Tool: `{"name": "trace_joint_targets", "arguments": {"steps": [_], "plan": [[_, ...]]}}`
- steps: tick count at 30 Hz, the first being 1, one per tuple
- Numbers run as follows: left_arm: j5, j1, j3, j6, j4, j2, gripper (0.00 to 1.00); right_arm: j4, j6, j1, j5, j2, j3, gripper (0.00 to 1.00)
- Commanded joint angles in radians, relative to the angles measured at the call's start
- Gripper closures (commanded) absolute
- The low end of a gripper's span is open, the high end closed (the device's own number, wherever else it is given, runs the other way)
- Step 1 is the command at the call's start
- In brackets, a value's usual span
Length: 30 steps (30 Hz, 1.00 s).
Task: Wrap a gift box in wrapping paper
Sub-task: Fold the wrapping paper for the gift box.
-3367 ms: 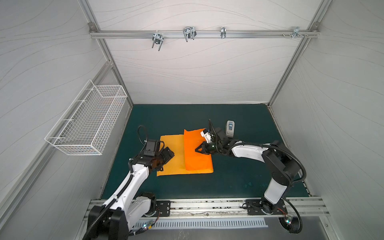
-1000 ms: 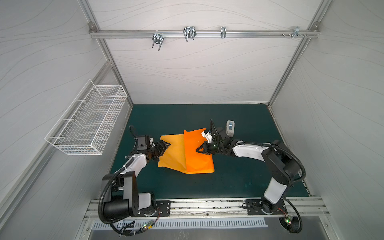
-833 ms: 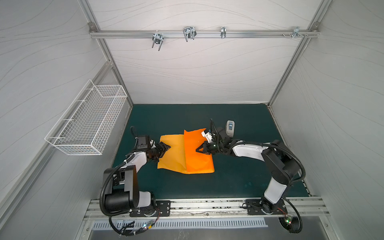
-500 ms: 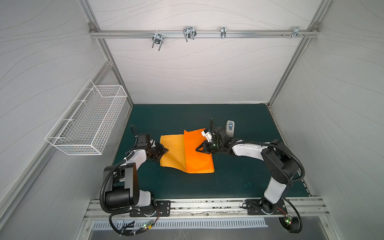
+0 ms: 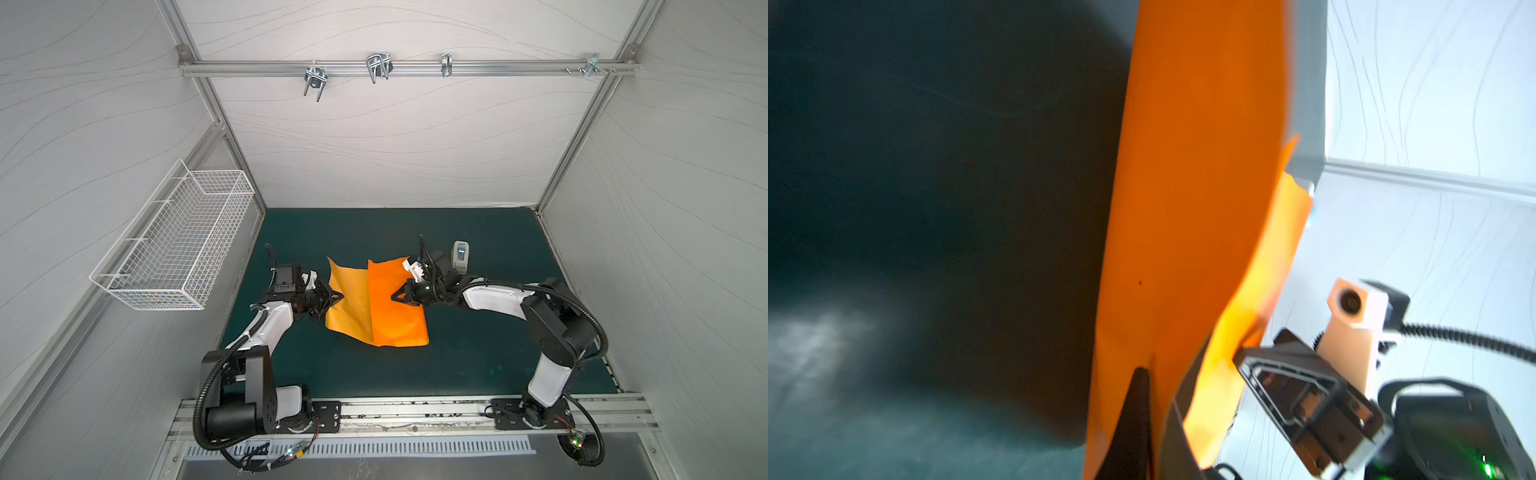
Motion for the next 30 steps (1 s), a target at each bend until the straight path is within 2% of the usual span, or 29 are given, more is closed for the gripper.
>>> {"name": "trace_joint_targets", "arguments": {"steps": [1,4,11,18,30], "plan": [[0.028,-0.039,0.061,0.029,-0.043,-0.021,0.96,-0.063,0.010,-0.007,0.045,0.035,0.018,1.00],[0.032,-0.065,0.078,0.037,-0.066,-0.029,1.00,-0.065,0.013,-0.007,0.045,0.040,0.025,1.00],[0.051,-0.094,0.105,0.030,-0.098,-0.065,1.00,-0.079,0.010,-0.009,0.059,0.050,0.037,1.00],[0.037,-0.164,0.184,0.032,-0.152,-0.076,1.00,-0.079,0.009,-0.009,0.061,0.057,0.037,1.00],[-0.004,-0.316,0.286,-0.007,-0.139,0.048,1.00,-0.076,0.011,-0.008,0.064,0.063,0.032,1.00]]}}
